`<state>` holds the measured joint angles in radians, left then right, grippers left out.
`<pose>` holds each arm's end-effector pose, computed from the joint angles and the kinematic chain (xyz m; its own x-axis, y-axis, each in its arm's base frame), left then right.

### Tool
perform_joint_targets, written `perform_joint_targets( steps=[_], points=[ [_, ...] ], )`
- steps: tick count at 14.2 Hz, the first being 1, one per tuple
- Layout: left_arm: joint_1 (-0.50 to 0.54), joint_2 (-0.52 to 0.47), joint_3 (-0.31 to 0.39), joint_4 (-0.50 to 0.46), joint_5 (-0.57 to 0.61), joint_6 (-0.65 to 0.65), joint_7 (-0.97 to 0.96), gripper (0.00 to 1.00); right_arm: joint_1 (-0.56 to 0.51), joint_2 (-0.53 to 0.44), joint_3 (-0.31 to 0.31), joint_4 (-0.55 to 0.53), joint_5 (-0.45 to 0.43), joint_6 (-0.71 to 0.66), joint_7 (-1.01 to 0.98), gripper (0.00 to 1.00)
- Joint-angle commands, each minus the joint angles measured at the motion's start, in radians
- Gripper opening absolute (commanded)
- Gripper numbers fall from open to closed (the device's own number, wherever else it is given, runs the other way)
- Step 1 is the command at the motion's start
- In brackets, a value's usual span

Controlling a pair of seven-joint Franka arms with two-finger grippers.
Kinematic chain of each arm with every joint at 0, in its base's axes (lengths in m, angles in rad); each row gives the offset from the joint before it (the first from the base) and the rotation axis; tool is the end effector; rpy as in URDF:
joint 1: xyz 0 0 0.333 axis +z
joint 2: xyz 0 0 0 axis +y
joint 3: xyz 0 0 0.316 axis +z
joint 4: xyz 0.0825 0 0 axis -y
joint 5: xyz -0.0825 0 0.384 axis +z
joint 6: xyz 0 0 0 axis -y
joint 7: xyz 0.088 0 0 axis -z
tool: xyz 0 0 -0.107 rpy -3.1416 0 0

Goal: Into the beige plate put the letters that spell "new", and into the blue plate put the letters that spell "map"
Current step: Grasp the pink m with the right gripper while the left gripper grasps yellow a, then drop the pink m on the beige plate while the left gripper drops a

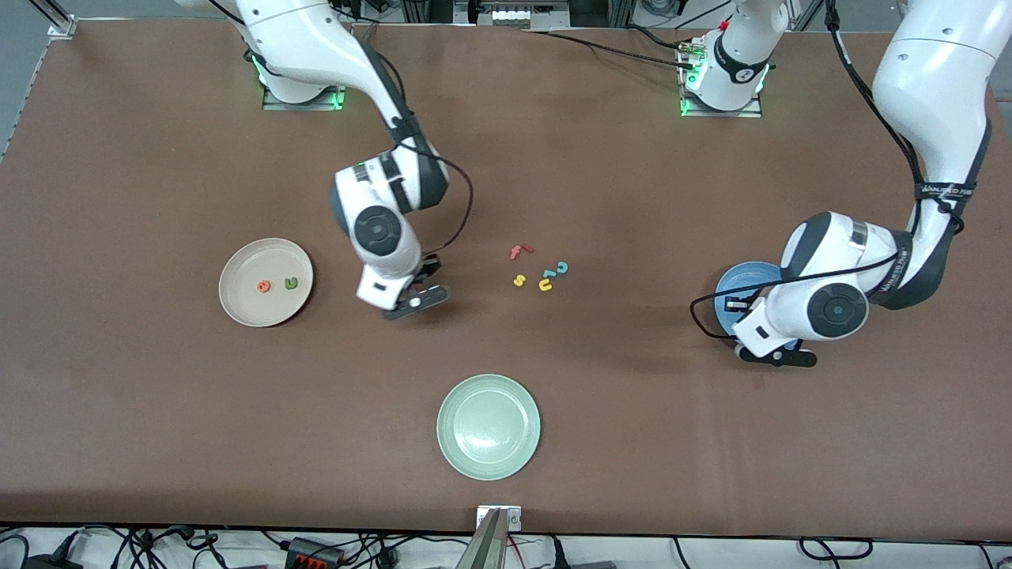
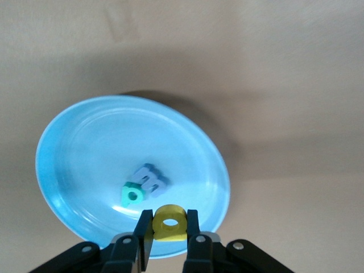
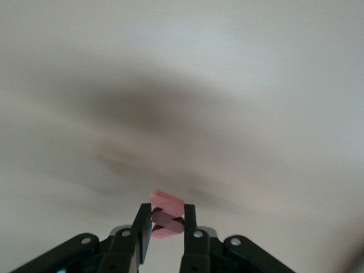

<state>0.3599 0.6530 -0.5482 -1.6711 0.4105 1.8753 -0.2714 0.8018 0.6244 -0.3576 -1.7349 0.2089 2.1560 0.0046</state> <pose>0.6368 -0.0565 0.2436 0.9478 -0.0542 -0.3141 -0.0872 -0.9919 -0.0919 0.5746 0.3036 0.2254 0.9278 0.3401 -0.1530 0.3515 -0.9347 0.0535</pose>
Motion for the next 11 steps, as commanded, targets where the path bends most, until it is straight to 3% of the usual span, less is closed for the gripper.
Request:
perform_joint_targets(
  steps=[1,3,4,6,11],
  points=[
    [0.008,-0.006,-0.016,-0.016,0.019,0.005,0.011,1.0,0.005,-0.052,-0.127,-0.014,-0.009,-0.125,-0.027,0.24],
    [0.004,-0.013,-0.019,-0.004,0.017,-0.001,0.011,1.0,-0.001,-0.052,-0.219,-0.028,-0.008,-0.183,-0.06,0.24],
    [0.007,-0.018,-0.022,-0.001,0.011,-0.001,0.011,1.0,-0.022,-0.052,-0.233,-0.041,-0.008,-0.195,-0.07,0.24],
    [0.014,-0.036,-0.068,0.043,-0.001,-0.022,0.008,1.0,-0.096,-0.054,-0.234,-0.063,-0.008,-0.2,-0.139,0.24],
    [0.022,-0.07,-0.159,0.287,-0.001,-0.316,0.047,1.0,-0.202,-0.052,-0.233,-0.123,-0.002,-0.196,-0.288,0.24]
  ],
)
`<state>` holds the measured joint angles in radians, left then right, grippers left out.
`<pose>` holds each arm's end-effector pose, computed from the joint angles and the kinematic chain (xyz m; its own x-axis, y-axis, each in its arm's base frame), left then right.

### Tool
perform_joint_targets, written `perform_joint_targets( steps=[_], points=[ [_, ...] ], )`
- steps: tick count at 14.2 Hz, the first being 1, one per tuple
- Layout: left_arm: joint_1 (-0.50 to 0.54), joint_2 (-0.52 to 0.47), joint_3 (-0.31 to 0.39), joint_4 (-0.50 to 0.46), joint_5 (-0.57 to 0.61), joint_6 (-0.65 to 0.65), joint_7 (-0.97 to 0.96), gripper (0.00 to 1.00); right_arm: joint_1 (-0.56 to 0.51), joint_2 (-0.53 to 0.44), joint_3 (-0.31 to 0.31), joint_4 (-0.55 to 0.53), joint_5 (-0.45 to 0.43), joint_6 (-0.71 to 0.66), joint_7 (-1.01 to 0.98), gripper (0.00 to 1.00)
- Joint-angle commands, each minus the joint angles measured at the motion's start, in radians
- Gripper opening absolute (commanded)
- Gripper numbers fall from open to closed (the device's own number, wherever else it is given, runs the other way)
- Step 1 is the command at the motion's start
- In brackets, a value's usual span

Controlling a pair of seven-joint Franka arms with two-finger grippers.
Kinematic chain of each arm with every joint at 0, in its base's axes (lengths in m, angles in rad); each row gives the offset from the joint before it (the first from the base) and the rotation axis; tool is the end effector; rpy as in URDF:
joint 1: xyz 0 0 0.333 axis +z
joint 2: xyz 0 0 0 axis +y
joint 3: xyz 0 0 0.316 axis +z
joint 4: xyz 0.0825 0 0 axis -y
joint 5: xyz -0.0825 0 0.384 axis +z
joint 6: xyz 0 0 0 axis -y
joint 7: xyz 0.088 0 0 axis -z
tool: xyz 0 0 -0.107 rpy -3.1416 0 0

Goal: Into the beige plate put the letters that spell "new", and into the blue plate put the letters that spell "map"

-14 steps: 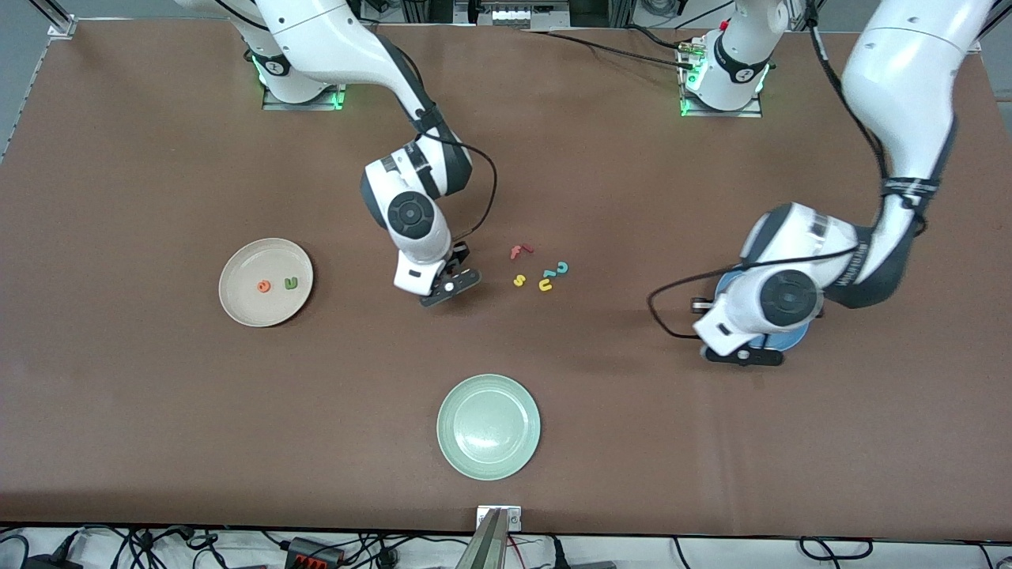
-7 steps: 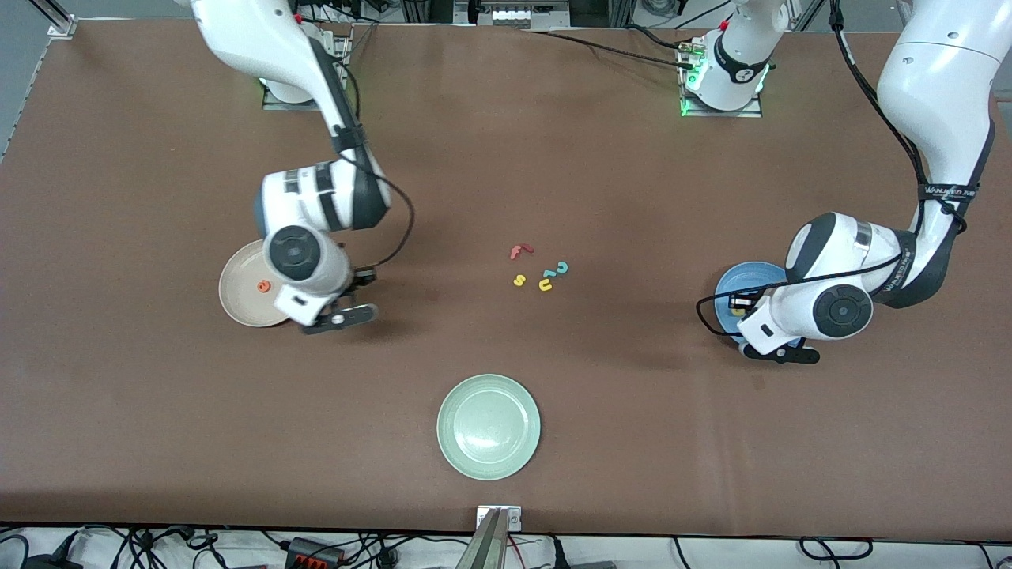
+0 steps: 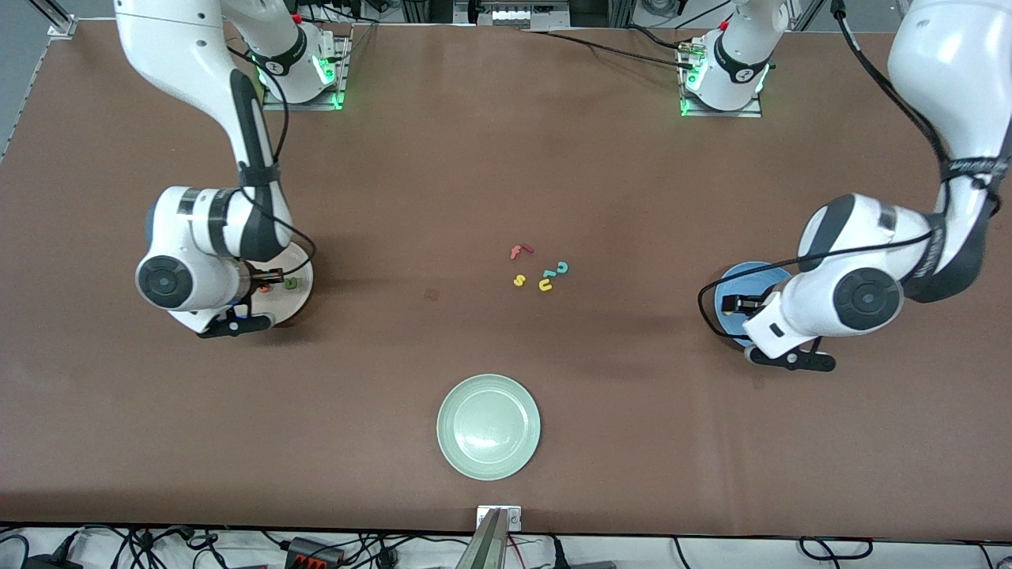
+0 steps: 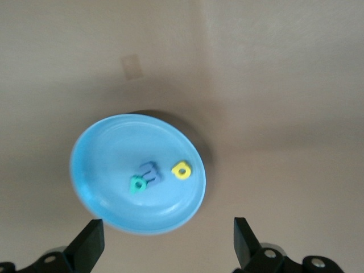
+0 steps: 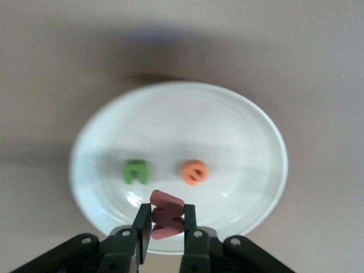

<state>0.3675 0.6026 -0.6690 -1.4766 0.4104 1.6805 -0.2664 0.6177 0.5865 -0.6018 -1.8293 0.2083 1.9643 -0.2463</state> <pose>0.6614 -0.0878 0.3613 0.9657 -0.0826 -0.2462 -0.1075 -0.9902 -0.0896 0.6031 0.0415 0.2362 0.9249 0.1457 -0.3512 0.1850 -0.9794 0.0810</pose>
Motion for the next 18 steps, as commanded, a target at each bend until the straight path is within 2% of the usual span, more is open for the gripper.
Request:
perform_joint_targets(
  steps=[1,3,4,5,6,8,9,10,11,12,13,16,18],
  points=[
    [0.014,-0.041,-0.052,0.117,-0.001,-0.181,0.079,1.0,-0.021,-0.014,0.011,-0.05,-0.001,0.004,-0.038,0.24],
    [0.022,-0.09,-0.057,0.151,-0.022,-0.229,0.111,1.0,-0.027,-0.011,0.011,-0.083,-0.001,0.043,-0.039,0.25],
    [0.04,-0.125,-0.047,0.154,-0.078,-0.228,0.128,1.0,-0.03,-0.011,0.011,-0.097,-0.001,0.066,-0.042,0.28],
    [0.031,-0.191,0.003,0.141,-0.169,-0.223,0.153,1.0,-0.036,-0.008,0.011,-0.102,-0.001,0.086,-0.057,0.28],
    [-0.005,-0.234,0.096,0.136,-0.224,-0.222,0.176,1.0,-0.047,-0.004,0.011,-0.1,-0.001,0.1,-0.059,0.28],
    [-0.143,-0.389,0.333,0.04,-0.359,-0.197,0.266,1.0,-0.05,0.009,0.011,-0.102,0.0,0.126,-0.061,0.33],
    [-0.197,-0.455,0.412,-0.034,-0.383,-0.159,0.291,1.0,-0.052,0.01,0.011,-0.1,0.0,0.128,-0.061,0.44],
    [-0.24,-0.553,0.472,-0.13,-0.396,-0.098,0.296,1.0,-0.053,0.01,0.011,-0.1,0.002,0.127,-0.059,0.68],
    [-0.271,-0.64,0.491,-0.228,-0.395,-0.037,0.291,1.0,-0.052,0.006,0.011,-0.094,0.008,0.117,-0.059,1.0],
    [-0.274,-0.709,0.493,-0.297,-0.395,-0.003,0.288,1.0,-0.047,-0.004,0.011,-0.09,0.008,0.113,-0.057,1.0],
    [-0.277,-0.734,0.494,-0.316,-0.397,0.007,0.289,1.0,-0.047,-0.017,0.01,-0.078,0.008,0.111,-0.054,1.0],
    [-0.329,-0.728,0.541,-0.31,-0.403,0.011,0.297,1.0,-0.056,-0.047,-0.016,0.02,0.022,0.006,-0.027,1.0],
    [-0.34,-0.71,0.558,-0.28,-0.403,0.007,0.303,1.0,-0.059,-0.05,-0.041,0.135,0.052,-0.071,-0.004,1.0]
  ],
)
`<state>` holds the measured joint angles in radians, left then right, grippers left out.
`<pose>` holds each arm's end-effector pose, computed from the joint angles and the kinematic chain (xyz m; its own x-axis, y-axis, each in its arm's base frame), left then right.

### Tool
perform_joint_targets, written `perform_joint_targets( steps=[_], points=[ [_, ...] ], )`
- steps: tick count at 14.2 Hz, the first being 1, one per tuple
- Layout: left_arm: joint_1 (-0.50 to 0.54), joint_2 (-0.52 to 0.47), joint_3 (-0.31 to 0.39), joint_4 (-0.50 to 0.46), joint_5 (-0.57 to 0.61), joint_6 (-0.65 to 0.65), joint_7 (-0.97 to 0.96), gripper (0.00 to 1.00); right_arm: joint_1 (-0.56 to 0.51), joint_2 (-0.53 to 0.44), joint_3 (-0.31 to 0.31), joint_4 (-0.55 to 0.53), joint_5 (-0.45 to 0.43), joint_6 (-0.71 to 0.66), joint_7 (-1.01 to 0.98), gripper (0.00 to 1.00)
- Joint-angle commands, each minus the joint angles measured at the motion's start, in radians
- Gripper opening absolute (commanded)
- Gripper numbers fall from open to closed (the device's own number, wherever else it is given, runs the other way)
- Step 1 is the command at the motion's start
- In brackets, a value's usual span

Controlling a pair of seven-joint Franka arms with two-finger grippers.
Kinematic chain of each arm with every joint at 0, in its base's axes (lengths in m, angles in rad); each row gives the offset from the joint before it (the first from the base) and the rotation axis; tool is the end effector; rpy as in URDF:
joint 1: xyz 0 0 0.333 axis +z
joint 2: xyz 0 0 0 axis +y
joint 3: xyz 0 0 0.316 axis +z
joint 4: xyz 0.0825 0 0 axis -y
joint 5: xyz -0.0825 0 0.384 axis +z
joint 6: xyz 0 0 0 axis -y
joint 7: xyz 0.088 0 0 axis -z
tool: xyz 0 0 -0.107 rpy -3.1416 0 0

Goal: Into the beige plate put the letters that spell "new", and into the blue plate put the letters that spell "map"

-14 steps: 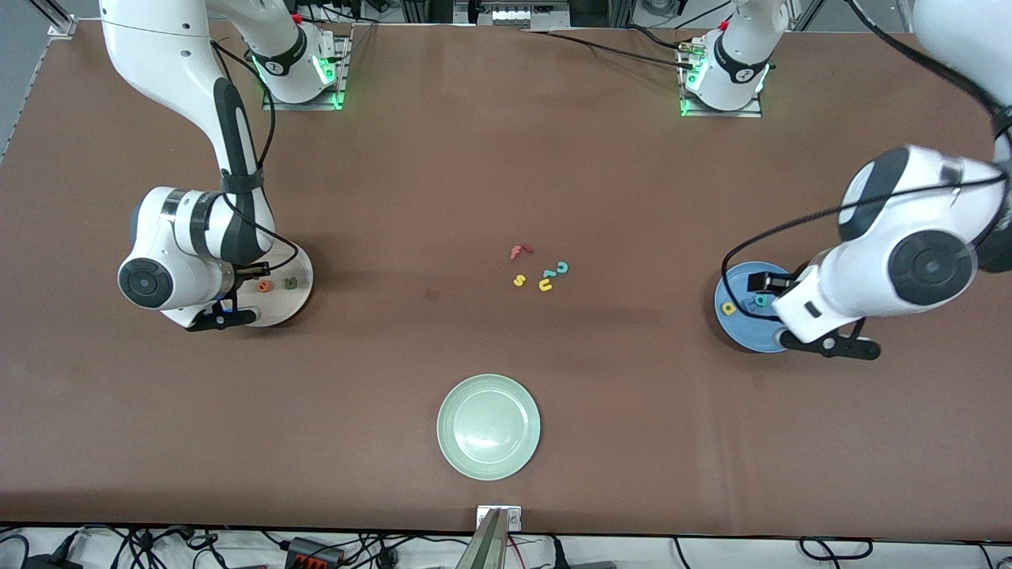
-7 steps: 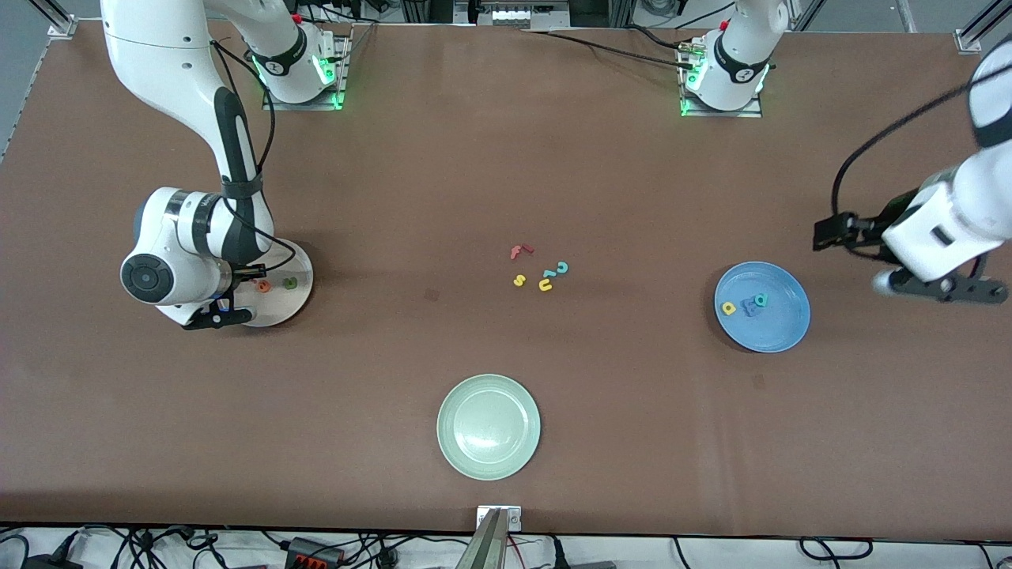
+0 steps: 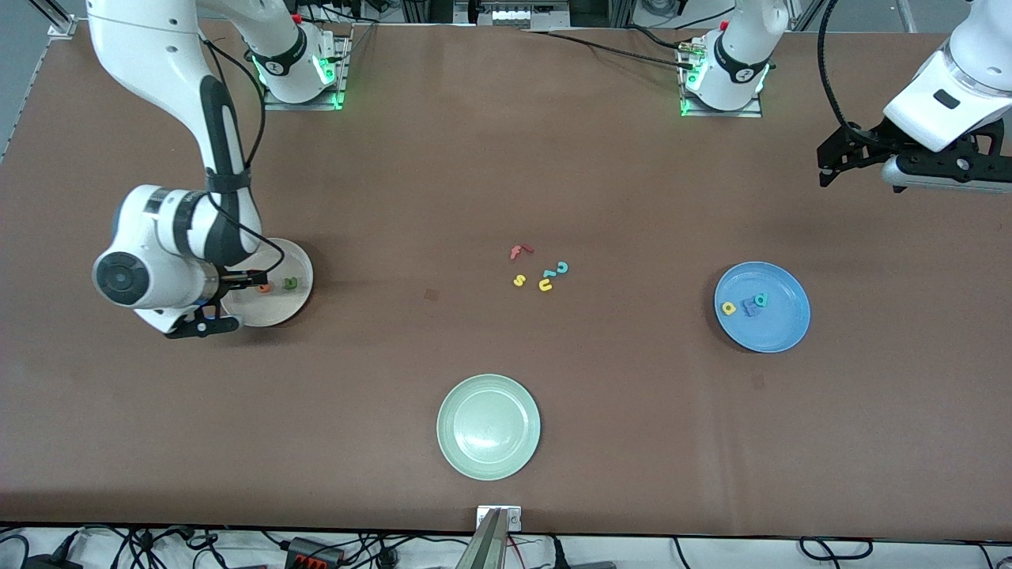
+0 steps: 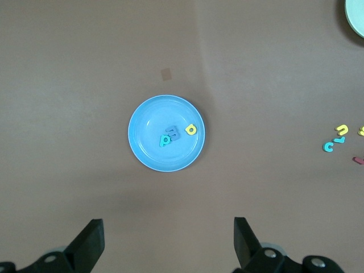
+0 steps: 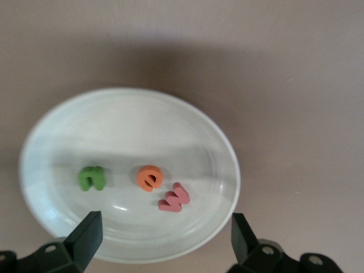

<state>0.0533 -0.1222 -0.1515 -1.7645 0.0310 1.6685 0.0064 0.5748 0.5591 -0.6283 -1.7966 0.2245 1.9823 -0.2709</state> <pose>0.5208 -0.0527 0.6062 0.9940 -0.1067 0.0244 -0.1054 -0.9932 -0.0494 0.6198 0.0075 0.2681 0.9548 0.1162 -0.2737 0.1405 -0.9875 0.0707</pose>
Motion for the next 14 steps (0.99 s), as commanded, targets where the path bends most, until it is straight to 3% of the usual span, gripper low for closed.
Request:
perform_joint_targets(
  steps=[1,4,6,8,11,12,14],
  points=[
    [-0.03,0.035,0.049,0.032,-0.022,0.013,0.029,1.0,-0.016,-0.022,-0.03,0.161,0.051,-0.129,0.039,1.0],
    [-0.049,0.084,0.084,0.089,-0.029,0.008,0.027,1.0,-0.007,-0.024,-0.057,0.307,0.078,-0.233,0.056,1.0],
    [-0.07,0.088,0.134,0.089,-0.097,-0.018,0.026,1.0,0.0,-0.039,-0.064,0.322,0.101,-0.235,0.084,1.0],
    [-0.078,0.088,0.142,0.092,-0.103,-0.044,0.024,1.0,0.01,-0.047,-0.06,0.324,0.157,-0.235,0.113,1.0],
    [-0.073,0.092,0.133,0.096,-0.076,-0.067,0.026,1.0,0.031,-0.065,-0.053,0.324,0.167,-0.227,0.211,1.0],
    [-0.072,0.093,0.13,0.097,-0.059,-0.067,0.027,1.0,0.022,-0.082,-0.021,0.324,0.158,-0.224,0.261,1.0],
    [-0.072,0.092,0.118,0.097,-0.056,-0.084,0.029,1.0,-0.068,-0.151,0.111,0.324,0.095,-0.224,0.375,1.0]
  ],
)
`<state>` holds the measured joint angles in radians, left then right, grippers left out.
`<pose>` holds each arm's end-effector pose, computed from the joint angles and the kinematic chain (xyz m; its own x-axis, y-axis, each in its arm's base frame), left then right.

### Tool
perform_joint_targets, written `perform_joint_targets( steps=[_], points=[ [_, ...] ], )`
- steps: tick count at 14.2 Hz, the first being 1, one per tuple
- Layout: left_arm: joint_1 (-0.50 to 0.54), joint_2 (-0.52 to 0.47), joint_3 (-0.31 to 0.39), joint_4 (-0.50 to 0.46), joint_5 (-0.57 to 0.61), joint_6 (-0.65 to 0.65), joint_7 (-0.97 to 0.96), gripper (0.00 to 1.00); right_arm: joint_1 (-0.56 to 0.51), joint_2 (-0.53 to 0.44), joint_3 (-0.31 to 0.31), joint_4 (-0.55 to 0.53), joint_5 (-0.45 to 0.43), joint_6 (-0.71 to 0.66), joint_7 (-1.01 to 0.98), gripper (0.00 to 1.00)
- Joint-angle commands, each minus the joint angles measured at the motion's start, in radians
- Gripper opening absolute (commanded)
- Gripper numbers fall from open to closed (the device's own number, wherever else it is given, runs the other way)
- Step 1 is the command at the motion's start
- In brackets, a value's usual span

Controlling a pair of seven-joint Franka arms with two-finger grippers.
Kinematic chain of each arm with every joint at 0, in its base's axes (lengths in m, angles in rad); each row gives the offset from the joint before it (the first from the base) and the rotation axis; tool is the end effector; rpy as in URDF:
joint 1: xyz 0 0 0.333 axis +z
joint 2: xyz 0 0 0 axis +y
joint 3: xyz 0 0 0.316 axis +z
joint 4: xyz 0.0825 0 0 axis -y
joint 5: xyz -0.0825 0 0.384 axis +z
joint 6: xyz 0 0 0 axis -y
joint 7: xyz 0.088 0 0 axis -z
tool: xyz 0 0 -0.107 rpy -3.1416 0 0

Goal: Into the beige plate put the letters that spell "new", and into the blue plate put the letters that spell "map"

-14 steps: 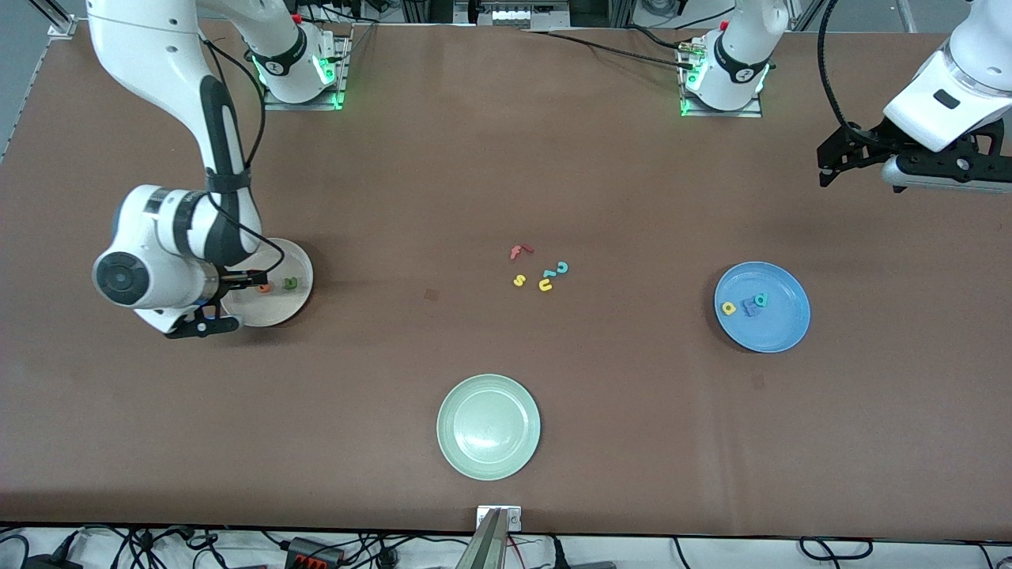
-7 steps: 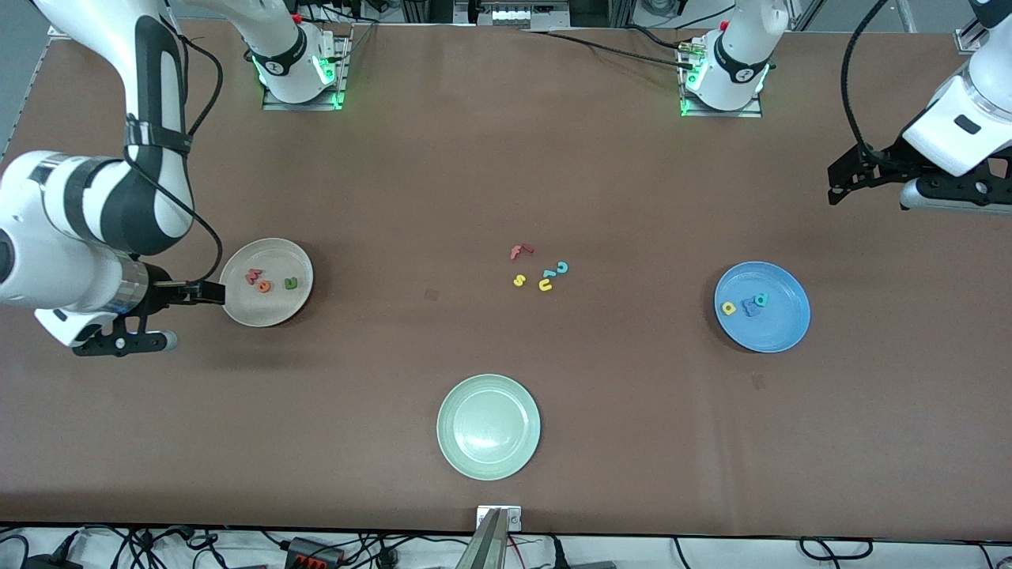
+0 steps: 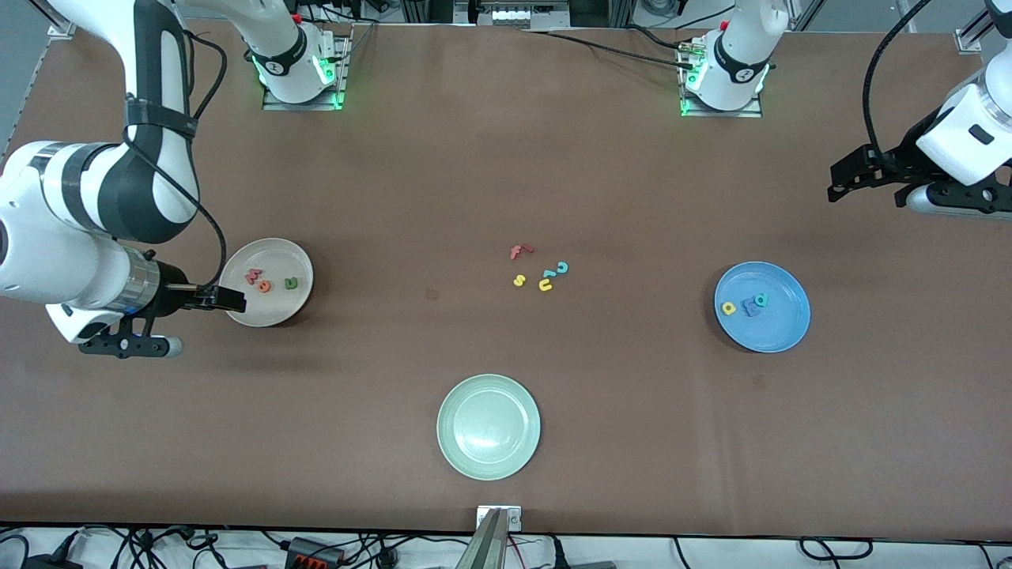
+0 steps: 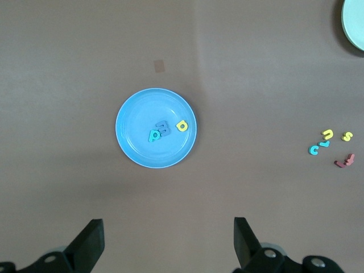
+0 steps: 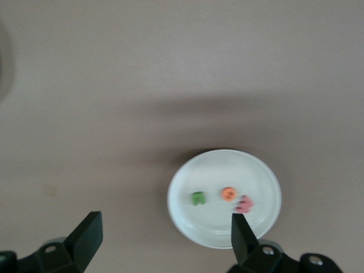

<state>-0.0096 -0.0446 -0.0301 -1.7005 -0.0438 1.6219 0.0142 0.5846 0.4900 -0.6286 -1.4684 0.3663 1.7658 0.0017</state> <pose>0.5417 -0.0263 0.5921 0.9981 -0.0515 -0.0335 -0.0501 -0.9978 0.0428 0.6685 0.0704 0.4304 0.9913 -0.0880 -0.0981 -0.0950 -0.9930 -0.0698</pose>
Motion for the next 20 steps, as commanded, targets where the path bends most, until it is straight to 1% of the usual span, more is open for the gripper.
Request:
perform_joint_targets(
  steps=[1,3,4,5,6,8,9,11,12,16,18,20],
  points=[
    [-0.009,0.014,-0.004,0.033,0.019,-0.037,0.021,1.0,-0.124,-0.121,0.177,-0.006,-0.102,-0.008,0.13,1.0],
    [-0.009,0.014,-0.005,0.033,0.021,-0.037,0.023,1.0,-0.262,-0.194,0.338,-0.006,-0.235,-0.019,0.11,1.0],
    [-0.009,0.014,-0.004,0.033,0.022,-0.039,0.023,1.0,-0.314,-0.227,0.404,-0.01,-0.295,-0.02,0.098,1.0],
    [-0.006,0.014,-0.004,0.033,0.022,-0.039,0.026,1.0,-0.371,-0.258,0.446,-0.012,-0.323,-0.025,0.092,1.0],
    [-0.003,0.015,-0.004,0.033,0.025,-0.034,0.05,1.0,-0.406,-0.284,0.464,-0.012,-0.326,-0.046,0.074,1.0],
    [0.002,0.015,-0.002,0.033,0.038,-0.03,0.067,1.0,-0.472,-0.318,0.469,-0.012,-0.328,-0.069,0.003,1.0],
    [0.002,0.015,-0.002,0.033,0.039,-0.03,0.069,1.0,-0.514,-0.327,0.487,-0.012,-0.326,-0.075,-0.02,1.0],
    [0.002,0.015,-0.002,0.033,0.041,-0.03,0.069,1.0,-0.622,-0.369,0.582,-0.024,-0.329,-0.092,-0.029,1.0],
    [0.0,0.014,-0.004,0.033,0.041,-0.03,0.07,1.0,-0.629,-0.381,0.59,-0.023,-0.332,-0.112,-0.029,1.0],
    [-0.006,0.012,-0.005,0.033,0.039,-0.02,0.075,1.0,-0.628,-0.387,0.589,-0.023,-0.342,-0.135,-0.068,1.0],
    [-0.006,0.014,-0.005,0.033,0.039,-0.02,0.075,1.0,-0.635,-0.404,0.584,-0.064,-0.342,-0.135,-0.063,1.0],
    [-0.009,0.015,-0.005,0.032,0.041,-0.016,0.075,1.0,-0.638,-0.442,0.584,-0.119,-0.346,-0.131,-0.068,1.0]
  ],
)
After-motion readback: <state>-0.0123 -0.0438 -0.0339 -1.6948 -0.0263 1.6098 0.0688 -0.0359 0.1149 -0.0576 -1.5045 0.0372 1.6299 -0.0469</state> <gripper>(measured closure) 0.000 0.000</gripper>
